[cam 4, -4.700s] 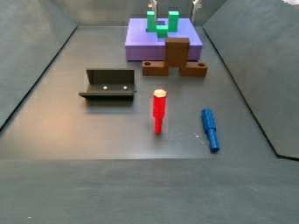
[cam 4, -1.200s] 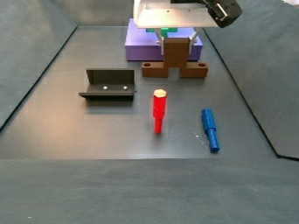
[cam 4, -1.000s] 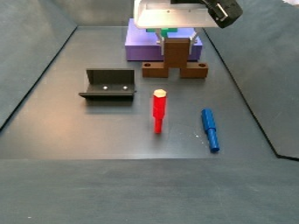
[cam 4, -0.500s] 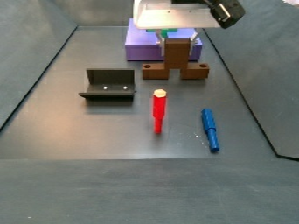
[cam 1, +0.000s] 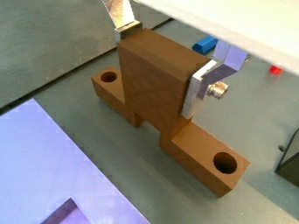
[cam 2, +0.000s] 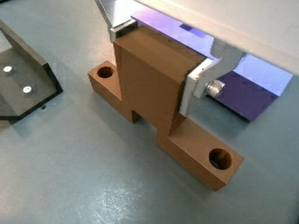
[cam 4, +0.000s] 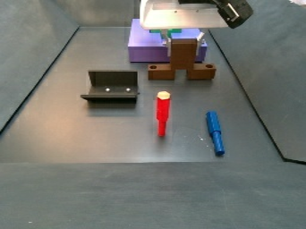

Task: Pick up the brown object. Move up. Move to above the board. Insert the brown object.
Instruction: Move up, then move to above the board.

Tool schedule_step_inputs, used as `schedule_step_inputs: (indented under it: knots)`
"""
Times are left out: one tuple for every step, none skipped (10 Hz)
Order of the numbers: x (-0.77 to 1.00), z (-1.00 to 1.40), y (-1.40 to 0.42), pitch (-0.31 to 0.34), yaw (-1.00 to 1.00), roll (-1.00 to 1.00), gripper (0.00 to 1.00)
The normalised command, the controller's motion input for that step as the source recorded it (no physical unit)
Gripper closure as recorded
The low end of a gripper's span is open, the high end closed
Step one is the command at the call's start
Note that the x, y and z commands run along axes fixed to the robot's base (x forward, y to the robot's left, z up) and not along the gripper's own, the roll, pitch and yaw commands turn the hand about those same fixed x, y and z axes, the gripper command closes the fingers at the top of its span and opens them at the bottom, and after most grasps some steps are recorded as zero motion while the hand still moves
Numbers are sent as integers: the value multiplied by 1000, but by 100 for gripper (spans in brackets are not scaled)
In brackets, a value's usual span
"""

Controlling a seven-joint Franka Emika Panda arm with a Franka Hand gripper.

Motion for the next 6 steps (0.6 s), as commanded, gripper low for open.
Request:
schedule_step_inputs:
  knots:
    - [28,825,-3,-2,7,-2,100]
    - [3,615,-16,32,13,-18,100]
    - [14,321,-15,20,11,-42,100]
    - [0,1400,0,0,0,0,100]
    - [-12,1400,0,14,-2,1,100]
    - [-51,1400,-4,18,-5,-32,100]
